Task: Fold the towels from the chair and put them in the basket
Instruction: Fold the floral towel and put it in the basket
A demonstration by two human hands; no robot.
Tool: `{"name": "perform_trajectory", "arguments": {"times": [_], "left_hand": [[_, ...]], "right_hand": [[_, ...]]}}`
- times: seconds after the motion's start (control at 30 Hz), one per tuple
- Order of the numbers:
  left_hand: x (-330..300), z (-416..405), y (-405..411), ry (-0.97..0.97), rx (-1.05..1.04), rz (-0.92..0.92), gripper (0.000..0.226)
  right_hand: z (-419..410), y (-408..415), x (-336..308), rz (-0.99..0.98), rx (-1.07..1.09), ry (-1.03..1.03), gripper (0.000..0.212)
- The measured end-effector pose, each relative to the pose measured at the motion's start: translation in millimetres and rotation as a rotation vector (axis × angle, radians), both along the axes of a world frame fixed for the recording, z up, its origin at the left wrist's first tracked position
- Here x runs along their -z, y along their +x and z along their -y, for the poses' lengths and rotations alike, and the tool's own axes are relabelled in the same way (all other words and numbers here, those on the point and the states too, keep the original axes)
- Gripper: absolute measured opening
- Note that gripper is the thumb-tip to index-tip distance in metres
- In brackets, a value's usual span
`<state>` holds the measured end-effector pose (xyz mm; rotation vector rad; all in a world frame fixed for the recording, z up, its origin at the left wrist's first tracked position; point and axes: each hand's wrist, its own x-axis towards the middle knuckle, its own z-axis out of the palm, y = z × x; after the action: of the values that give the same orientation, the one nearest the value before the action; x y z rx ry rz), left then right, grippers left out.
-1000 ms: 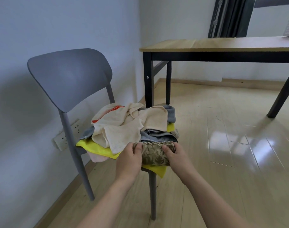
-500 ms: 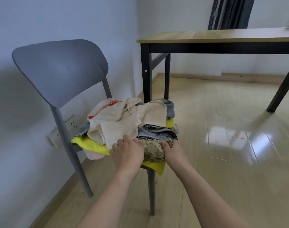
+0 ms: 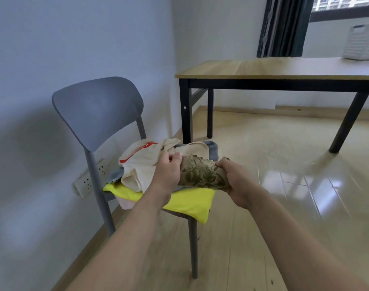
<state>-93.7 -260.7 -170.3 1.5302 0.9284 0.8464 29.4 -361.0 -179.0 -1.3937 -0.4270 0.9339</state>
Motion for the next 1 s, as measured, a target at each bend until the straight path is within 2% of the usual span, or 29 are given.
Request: {"name": "perform_trajectory", "arguments": {"times": [0.13, 0.2, 0.33, 0.4, 0.5, 0.67, 0.8, 0.9, 1.0], "left_hand": [[-15.4, -23.7, 28.6, 0.097, 0.064, 0.044, 0.015], [-15.2, -43.2, 51.8, 0.156, 0.082, 0.019, 0.020], [-7.3, -86.4, 102.0, 0.249, 0.094, -0.085, 0.029], [-13.3, -99.0, 122.1, 0.268, 0.070, -0.133, 0.031], [-50.6, -102.0, 144.5, 0.338, 0.039, -0.282, 0.030], [-177.5, -97.2, 178.8, 0.436, 0.024, -0.470, 0.021], [-313.3, -76.8, 190.9, 0.404, 0.052, -0.502, 0.021], [-418.7, -51.2, 191.2, 0.273, 0.067, -0.413, 0.023], [-490.3, -25.1, 185.9, -0.020, 0.115, -0.308, 0.031]], "right_hand": [[-14.7, 33.5, -15.2, -0.045, -0.057, -0.021, 0.012], [-33.1, 57.7, -14.9, -0.002, -0.069, -0.038, 0.024], [-72.1, 99.9, -12.8, 0.039, -0.273, -0.186, 0.022], [-84.7, 117.0, -17.4, 0.015, -0.211, -0.223, 0.025], [-95.5, 133.7, -48.5, -0.005, 0.028, -0.182, 0.024], [-95.8, 153.5, -184.3, 0.163, 0.146, -0.222, 0.025], [-67.8, 165.5, -322.8, 0.398, 0.140, -0.281, 0.026], [-37.1, 174.0, -419.2, 0.395, 0.044, -0.301, 0.017], [-10.2, 181.1, -493.6, 0.400, 0.038, -0.321, 0.022]]}}
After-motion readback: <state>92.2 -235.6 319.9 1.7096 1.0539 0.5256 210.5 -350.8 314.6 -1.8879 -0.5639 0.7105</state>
